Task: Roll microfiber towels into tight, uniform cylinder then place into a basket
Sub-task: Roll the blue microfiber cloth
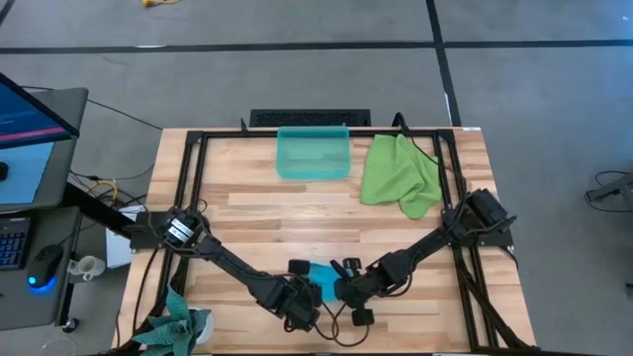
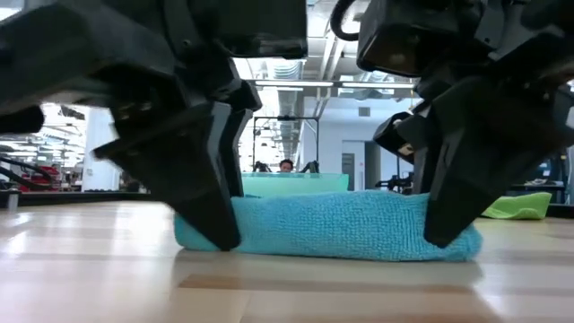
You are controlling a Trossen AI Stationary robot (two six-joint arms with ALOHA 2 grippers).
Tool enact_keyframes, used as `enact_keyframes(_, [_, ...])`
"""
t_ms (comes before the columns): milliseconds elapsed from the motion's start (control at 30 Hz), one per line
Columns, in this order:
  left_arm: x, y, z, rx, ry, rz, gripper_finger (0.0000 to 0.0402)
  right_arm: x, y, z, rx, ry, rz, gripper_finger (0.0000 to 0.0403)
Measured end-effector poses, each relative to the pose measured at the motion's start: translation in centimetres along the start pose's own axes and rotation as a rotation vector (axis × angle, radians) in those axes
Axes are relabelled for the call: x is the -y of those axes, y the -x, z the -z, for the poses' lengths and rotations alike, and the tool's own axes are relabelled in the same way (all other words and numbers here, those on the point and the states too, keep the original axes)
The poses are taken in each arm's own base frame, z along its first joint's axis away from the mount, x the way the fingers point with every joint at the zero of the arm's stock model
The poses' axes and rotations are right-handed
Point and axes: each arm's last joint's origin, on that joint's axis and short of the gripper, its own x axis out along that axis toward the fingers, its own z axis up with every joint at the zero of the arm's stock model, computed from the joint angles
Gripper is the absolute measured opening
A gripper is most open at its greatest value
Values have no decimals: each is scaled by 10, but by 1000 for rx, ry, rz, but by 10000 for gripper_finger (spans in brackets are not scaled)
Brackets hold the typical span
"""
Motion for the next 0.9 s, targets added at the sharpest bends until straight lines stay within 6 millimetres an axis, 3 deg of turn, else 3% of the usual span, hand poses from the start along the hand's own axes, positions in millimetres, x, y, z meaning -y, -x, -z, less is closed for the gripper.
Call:
enact_keyframes(100, [2,9,-5,-33,-3,51,14,-6,1,-3,1,2,-40,35])
enact_keyframes(333, [13,41,-30,-125,65,427,30,-33,8,-13,2,-16,-262,37])
enact_keyframes(433, [15,50,-37,-134,108,504,25,-42,12,-15,12,5,-322,37])
enact_keyframes(533, [5,46,-38,-174,224,482,21,-42,11,-12,-9,-3,-306,37])
enact_keyframes(667, [-16,25,-35,-243,361,454,20,-33,8,-9,-34,-54,-277,37])
enact_keyframes(900, [-50,6,-36,-305,416,528,26,-31,6,-8,-31,-59,-338,32])
